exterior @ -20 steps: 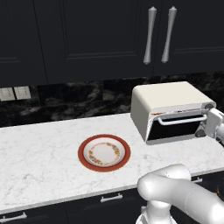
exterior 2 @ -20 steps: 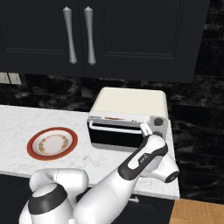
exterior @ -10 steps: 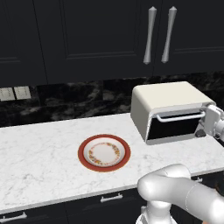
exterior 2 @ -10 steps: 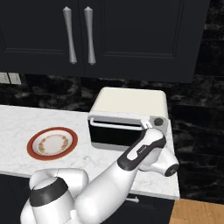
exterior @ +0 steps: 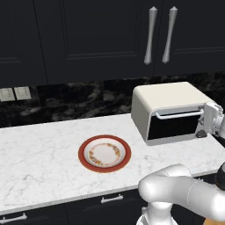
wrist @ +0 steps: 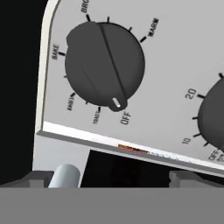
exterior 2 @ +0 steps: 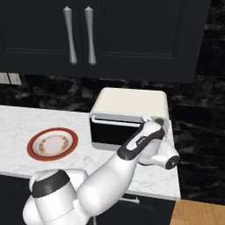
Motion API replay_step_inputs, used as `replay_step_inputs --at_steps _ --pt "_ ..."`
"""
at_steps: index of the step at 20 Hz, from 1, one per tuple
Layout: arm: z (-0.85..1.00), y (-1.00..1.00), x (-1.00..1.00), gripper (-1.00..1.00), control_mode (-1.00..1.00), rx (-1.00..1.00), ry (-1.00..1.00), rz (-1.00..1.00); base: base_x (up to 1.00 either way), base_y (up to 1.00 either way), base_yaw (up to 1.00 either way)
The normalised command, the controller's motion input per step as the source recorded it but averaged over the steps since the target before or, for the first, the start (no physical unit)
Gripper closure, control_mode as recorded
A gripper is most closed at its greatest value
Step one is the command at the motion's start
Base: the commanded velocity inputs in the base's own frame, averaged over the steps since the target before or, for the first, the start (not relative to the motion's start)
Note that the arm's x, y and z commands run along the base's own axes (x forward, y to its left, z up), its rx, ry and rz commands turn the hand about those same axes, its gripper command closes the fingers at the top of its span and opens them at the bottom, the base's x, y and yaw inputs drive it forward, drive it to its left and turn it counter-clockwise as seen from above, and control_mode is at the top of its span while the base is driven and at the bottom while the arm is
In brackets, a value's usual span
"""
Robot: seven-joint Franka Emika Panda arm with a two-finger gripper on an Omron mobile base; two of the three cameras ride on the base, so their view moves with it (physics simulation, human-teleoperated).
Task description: Pick up the kebab skewer and baguette bread, and place them inside the toaster oven. Close the toaster oven door and start by setting the timer.
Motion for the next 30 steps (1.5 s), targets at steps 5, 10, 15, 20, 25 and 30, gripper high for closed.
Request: replay_step_inputs --at_steps 5,10,15,20,25,30 --pt "0.05 0.20 0.38 -1.00 -1.00 0.01 0.03 0.00 0.00 0.00 0.00" --pt "0.03 0.09 0.33 -1.00 -1.00 0.00 0.00 0.00 0.00 0.00 0.00" --pt "0.21 0.04 0.00 -1.00 -1.00 0.01 0.00 0.00 0.00 0.00 0.00" --pt "0.24 0.05 -0.08 -1.00 -1.00 0.00 0.00 0.00 0.00 0.00 0.00" --pt "0.21 0.21 0.02 -1.00 -1.00 0.00 0.00 0.00 0.00 0.00 0.00" --pt "0.06 0.21 0.20 -1.00 -1.00 0.01 0.00 0.00 0.00 0.00 0.00"
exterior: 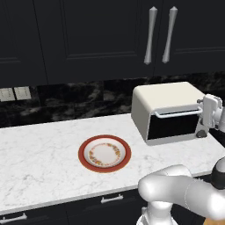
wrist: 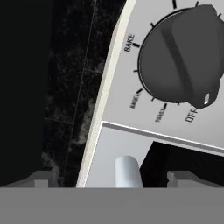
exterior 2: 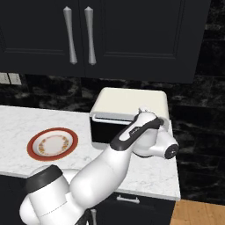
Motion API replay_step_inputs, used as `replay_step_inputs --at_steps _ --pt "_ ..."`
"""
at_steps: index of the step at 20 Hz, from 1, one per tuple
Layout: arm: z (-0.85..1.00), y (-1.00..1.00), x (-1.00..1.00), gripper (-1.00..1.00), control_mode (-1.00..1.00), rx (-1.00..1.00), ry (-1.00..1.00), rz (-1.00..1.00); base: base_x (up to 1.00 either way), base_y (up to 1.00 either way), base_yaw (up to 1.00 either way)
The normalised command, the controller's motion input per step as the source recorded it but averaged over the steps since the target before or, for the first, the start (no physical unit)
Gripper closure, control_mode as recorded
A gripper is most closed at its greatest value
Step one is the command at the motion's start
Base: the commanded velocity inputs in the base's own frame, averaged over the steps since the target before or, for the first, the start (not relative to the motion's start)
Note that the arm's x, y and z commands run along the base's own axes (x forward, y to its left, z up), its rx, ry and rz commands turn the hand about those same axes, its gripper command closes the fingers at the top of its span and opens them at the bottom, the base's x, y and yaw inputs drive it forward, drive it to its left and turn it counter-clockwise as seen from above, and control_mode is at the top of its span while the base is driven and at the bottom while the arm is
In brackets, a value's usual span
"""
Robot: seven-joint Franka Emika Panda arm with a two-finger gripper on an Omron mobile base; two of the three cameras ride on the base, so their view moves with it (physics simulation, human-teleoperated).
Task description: Pick up the kebab skewer and baguette bread, and place them inside the toaster oven. Close the toaster oven door and start by setting the timer.
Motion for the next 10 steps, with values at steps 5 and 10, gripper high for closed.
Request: replay_step_inputs --at_steps 5,10 --pt "0.00 0.06 0.45 -1.00 -1.00 0.02 0.00 0.00 0.00 0.00 0.00" --pt "0.07 0.00 -0.12 -1.00 -1.00 0.00 0.02 0.00 0.00 0.00 0.00"
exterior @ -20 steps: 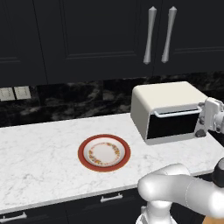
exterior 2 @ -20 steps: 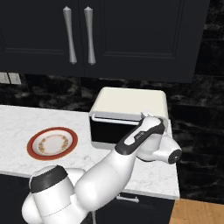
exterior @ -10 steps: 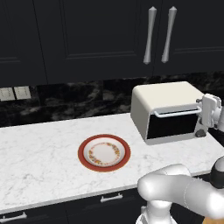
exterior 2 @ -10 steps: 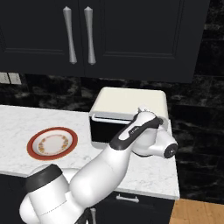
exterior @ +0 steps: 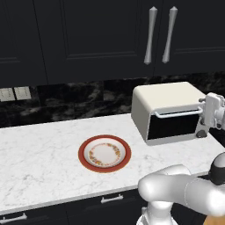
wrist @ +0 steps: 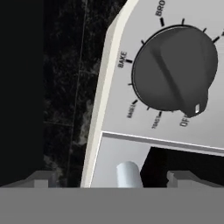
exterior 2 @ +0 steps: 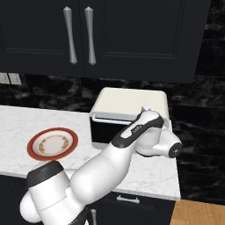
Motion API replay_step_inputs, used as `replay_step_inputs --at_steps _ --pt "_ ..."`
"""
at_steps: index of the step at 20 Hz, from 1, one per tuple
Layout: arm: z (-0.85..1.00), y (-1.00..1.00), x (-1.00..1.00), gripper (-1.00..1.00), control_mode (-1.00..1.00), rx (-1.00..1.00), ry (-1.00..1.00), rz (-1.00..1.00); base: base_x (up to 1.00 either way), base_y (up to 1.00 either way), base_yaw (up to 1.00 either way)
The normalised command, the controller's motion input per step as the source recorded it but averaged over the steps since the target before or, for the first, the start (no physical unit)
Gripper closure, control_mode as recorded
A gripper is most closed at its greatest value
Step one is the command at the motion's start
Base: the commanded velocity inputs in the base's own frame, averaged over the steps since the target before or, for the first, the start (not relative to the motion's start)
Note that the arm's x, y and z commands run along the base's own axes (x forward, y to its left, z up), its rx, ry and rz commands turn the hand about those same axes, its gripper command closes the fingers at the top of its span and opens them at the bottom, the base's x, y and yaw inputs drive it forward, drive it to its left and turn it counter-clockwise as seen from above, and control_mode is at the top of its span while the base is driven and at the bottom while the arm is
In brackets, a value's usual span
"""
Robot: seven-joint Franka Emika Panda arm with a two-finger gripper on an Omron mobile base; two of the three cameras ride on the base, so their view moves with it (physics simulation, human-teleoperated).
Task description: Pick up the kebab skewer and baguette bread, and place them inside the toaster oven. Close the toaster oven door and start by setting the timer.
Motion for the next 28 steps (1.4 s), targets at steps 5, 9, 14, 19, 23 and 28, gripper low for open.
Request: replay_step_inputs --at_steps 5,9,14,19,23,28 --pt "0.01 -0.10 -0.44 -1.00 -1.00 0.00 0.00 0.00 0.00 0.00 0.00" --pt "-0.01 -0.02 -0.17 -1.00 -1.00 0.00 0.00 0.00 0.00 0.00 0.00" --pt "-0.15 -0.68 -0.32 -1.00 -1.00 -0.15 0.00 0.14 0.00 0.00 0.00" --pt "-0.60 -0.33 -0.06 -1.00 -1.00 -0.35 0.00 0.14 0.00 0.00 0.00" --pt "-0.45 -0.17 -0.02 -1.00 -1.00 -0.35 -0.16 0.14 0.00 0.00 0.00" --pt "-0.18 0.00 -0.23 -1.00 -1.00 -0.27 -0.46 0.17 0.00 0.00 0.00"
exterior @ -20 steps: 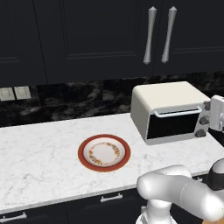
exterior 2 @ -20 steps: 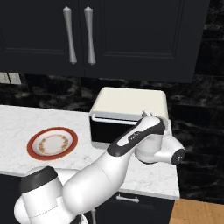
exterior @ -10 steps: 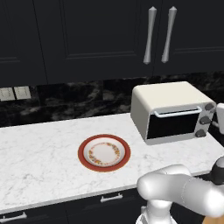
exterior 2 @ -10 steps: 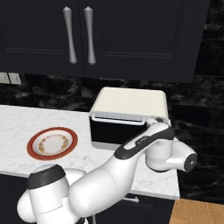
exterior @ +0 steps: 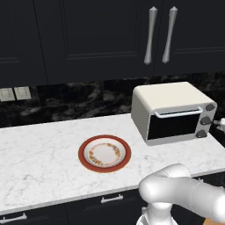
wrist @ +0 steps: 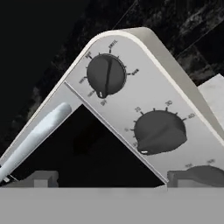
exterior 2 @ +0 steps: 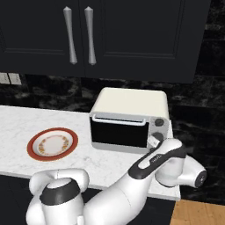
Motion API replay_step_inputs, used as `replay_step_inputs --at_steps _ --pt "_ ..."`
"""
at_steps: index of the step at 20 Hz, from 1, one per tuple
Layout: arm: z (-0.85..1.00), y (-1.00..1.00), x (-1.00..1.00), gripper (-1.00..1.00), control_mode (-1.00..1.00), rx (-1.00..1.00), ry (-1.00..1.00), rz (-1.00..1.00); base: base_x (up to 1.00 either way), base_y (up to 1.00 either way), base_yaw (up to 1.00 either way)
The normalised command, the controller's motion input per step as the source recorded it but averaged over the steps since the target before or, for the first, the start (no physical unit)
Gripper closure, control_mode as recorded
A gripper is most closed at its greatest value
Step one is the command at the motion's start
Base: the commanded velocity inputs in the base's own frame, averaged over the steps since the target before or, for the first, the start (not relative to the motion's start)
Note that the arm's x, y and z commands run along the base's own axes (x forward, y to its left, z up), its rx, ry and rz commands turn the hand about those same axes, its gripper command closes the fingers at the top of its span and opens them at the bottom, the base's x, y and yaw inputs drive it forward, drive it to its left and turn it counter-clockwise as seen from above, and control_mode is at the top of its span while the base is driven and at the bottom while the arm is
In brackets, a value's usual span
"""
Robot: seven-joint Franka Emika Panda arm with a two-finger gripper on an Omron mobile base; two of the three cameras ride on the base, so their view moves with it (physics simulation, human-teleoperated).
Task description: Pick up the kebab skewer and baguette bread, and place them inside the toaster oven. Close the toaster oven door and start by setting the timer.
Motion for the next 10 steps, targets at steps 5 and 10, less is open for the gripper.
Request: replay_step_inputs --at_steps 5,10 --pt "-0.27 0.00 0.01 -1.00 -1.00 -0.23 -0.48 0.04 0.00 0.00 0.00" --pt "-0.14 0.00 0.24 -1.00 -1.00 -0.17 -0.16 -0.02 0.00 0.00 0.00"
